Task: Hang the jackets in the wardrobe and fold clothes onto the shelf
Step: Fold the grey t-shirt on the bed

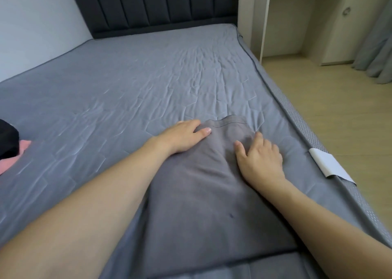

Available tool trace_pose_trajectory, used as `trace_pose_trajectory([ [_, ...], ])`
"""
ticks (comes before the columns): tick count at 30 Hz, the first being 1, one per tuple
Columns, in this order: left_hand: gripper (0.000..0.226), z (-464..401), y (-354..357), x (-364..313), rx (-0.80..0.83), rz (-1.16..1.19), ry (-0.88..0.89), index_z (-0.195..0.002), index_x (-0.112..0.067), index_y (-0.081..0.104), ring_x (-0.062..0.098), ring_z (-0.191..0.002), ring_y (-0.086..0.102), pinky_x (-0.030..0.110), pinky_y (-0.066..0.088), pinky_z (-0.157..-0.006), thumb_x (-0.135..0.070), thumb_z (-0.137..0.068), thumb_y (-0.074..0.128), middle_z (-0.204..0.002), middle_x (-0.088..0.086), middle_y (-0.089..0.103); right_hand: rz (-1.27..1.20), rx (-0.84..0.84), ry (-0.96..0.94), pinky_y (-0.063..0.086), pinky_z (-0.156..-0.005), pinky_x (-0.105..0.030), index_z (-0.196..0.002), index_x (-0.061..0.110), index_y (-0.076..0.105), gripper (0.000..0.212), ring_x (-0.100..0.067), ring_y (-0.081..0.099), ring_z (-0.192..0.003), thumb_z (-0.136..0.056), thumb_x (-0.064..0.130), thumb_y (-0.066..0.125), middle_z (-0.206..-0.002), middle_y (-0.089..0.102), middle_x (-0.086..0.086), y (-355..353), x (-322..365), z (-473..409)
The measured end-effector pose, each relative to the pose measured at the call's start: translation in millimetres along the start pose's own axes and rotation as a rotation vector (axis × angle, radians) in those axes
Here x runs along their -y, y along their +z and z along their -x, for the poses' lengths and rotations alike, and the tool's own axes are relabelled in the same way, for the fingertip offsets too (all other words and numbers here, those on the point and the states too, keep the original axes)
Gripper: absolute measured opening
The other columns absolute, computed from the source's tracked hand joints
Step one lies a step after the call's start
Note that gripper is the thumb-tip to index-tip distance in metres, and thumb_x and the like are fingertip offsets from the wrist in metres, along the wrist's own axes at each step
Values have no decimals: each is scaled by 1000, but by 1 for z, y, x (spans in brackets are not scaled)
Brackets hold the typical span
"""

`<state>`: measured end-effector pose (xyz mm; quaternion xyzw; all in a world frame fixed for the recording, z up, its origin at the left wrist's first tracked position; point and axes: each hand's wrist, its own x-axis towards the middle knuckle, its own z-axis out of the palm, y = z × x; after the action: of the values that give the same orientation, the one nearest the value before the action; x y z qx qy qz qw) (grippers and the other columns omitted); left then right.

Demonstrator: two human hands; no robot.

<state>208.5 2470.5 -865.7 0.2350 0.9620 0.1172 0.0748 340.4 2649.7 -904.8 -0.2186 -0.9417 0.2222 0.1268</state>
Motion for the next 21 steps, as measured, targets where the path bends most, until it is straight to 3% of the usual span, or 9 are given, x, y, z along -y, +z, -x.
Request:
trace_pose_trajectory([
  [1, 50, -6, -2, -5, 29, 20, 23, -98, -24, 48, 28, -115, 55, 40, 42, -87, -70, -92, 32, -117, 6, 60, -21, 32, 67, 37, -96, -43, -129, 0, 45, 70, -39, 47, -120, -92, 60, 40, -131, 51, -22, -7, -3, 1],
  [3, 56, -14, -2, -14, 97, 66, 22, -118, -23, 46, 26, -123, 53, 40, 41, -97, -71, -91, 35, -136, 7, 55, -27, 179, 143, 39, -81, -36, -114, 1, 56, 67, -37, 55, -113, -89, 62, 45, -122, 59, -21, -21, -9, 2],
  [6, 88, -15, -4, -23, 173, 132, -59, -144, -18, 36, 24, -135, 44, 35, 35, -98, -79, -82, 43, -151, 6, 41, 32, 362, 148, 36, -71, -29, -98, 9, 60, 42, -33, 60, -103, -93, 49, 51, -114, 64, -17, -38, -13, 7],
  [8, 96, -16, -9, -23, 150, 78, -86, -146, -11, 38, 26, -136, 43, 34, 36, -98, -80, -80, 46, -152, 10, 41, -36, 343, 136, 36, -70, -29, -92, 10, 58, 31, -33, 60, -100, -96, 40, 50, -110, 65, -17, -48, -10, 1],
  [11, 85, -17, -30, -17, -52, -14, -124, -137, -5, 51, 32, -129, 51, 34, 40, -97, -73, -87, 43, -144, 17, 50, -105, 219, 107, 38, -70, -30, -94, 9, 61, 29, -34, 60, -100, -97, 35, 51, -108, 66, -16, -65, 2, -21],
  [14, 88, -14, -47, 10, -119, -66, -213, -139, -7, 50, 33, -132, 48, 41, 38, -105, -77, -87, 35, -146, 17, 48, 32, 94, 93, 42, -87, -38, -111, 7, 58, 32, -35, 53, -111, -96, 35, 49, -122, 58, -16, -61, 11, -25],
  [16, 98, -7, -44, 38, 41, 29, -306, -143, -8, 45, 33, -133, 47, 42, 36, -107, -83, -82, 37, -149, 15, 44, 41, -45, 237, 32, -102, -44, -129, 11, 46, 50, -36, 39, -127, -92, 45, 50, -136, 42, -14, -55, 10, -5],
  [18, 104, 5, -33, 61, 180, 236, -362, -140, -8, 49, 30, -128, 52, 39, 38, -102, -87, -74, 43, -146, 13, 49, -145, -192, 504, 26, -108, -46, -140, 15, 34, 69, -36, 30, -133, -85, 52, 55, -143, 31, -14, -50, 8, 25],
  [21, 101, 13, -22, 73, 170, 438, -339, -126, -9, 61, 26, -111, 62, 35, 45, -98, -88, -65, 53, -131, 11, 61, -717, -220, 945, 35, -109, -46, -143, 15, 30, 88, -35, 36, -130, -73, 49, 71, -145, 32, -14, -39, 9, 72],
])
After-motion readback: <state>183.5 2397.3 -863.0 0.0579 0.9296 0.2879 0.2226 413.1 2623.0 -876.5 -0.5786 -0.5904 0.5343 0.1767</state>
